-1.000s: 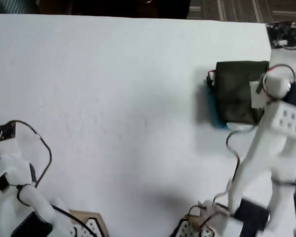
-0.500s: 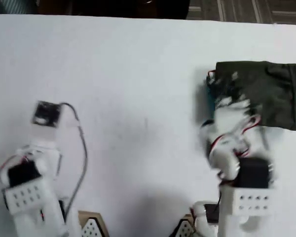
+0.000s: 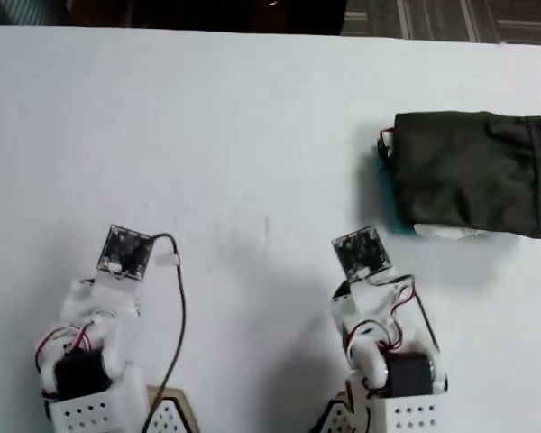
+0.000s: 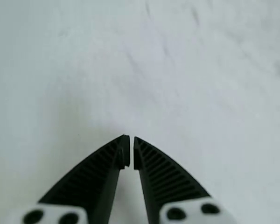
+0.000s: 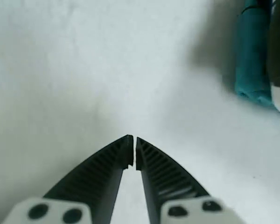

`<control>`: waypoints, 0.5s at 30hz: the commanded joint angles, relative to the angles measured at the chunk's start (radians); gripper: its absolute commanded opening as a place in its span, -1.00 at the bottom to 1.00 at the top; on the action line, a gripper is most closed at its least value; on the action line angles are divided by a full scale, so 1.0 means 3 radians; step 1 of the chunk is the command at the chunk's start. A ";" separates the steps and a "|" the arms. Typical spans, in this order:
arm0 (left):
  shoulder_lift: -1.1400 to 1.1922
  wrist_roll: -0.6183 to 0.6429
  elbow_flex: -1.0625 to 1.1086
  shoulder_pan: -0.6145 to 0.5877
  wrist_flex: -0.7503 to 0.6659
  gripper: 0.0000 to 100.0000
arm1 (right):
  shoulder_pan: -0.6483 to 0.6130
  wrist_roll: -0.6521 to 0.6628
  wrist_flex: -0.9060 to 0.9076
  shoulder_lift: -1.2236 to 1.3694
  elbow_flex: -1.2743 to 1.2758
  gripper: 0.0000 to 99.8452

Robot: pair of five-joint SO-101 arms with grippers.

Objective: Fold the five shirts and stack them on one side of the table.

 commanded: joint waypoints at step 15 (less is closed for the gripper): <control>-0.0082 0.1422 0.0509 0.0895 -0.0097 -0.90 | 0.0018 -0.0015 0.0125 -0.0105 0.0384 -0.96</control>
